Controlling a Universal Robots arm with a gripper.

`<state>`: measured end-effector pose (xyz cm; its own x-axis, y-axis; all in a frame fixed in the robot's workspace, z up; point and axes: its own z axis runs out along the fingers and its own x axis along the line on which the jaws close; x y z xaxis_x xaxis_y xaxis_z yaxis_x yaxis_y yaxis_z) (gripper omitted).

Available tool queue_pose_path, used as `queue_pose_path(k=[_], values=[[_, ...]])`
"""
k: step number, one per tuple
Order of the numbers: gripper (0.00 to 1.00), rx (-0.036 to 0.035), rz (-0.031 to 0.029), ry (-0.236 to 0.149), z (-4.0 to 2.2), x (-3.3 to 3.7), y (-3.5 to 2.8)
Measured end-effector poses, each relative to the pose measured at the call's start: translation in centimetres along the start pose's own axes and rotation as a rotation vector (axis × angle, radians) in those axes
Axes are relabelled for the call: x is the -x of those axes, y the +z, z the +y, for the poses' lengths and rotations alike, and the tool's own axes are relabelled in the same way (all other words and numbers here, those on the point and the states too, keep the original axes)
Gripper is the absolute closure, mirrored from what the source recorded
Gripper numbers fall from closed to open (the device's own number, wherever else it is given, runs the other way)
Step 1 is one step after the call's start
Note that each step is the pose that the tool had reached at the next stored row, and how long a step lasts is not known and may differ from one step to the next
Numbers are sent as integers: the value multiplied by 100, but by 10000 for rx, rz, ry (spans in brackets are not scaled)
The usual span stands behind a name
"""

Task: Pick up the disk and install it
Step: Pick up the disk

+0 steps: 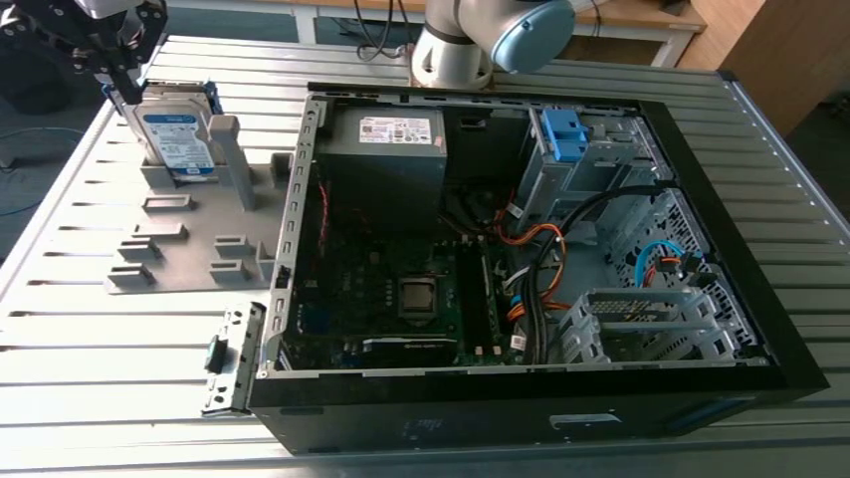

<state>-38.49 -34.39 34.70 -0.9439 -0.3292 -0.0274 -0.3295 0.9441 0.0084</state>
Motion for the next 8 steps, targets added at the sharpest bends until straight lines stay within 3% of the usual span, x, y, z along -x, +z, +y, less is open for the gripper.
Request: queue_pose_path(k=[8], values=[[89, 12, 4, -443, 0, 0, 0]])
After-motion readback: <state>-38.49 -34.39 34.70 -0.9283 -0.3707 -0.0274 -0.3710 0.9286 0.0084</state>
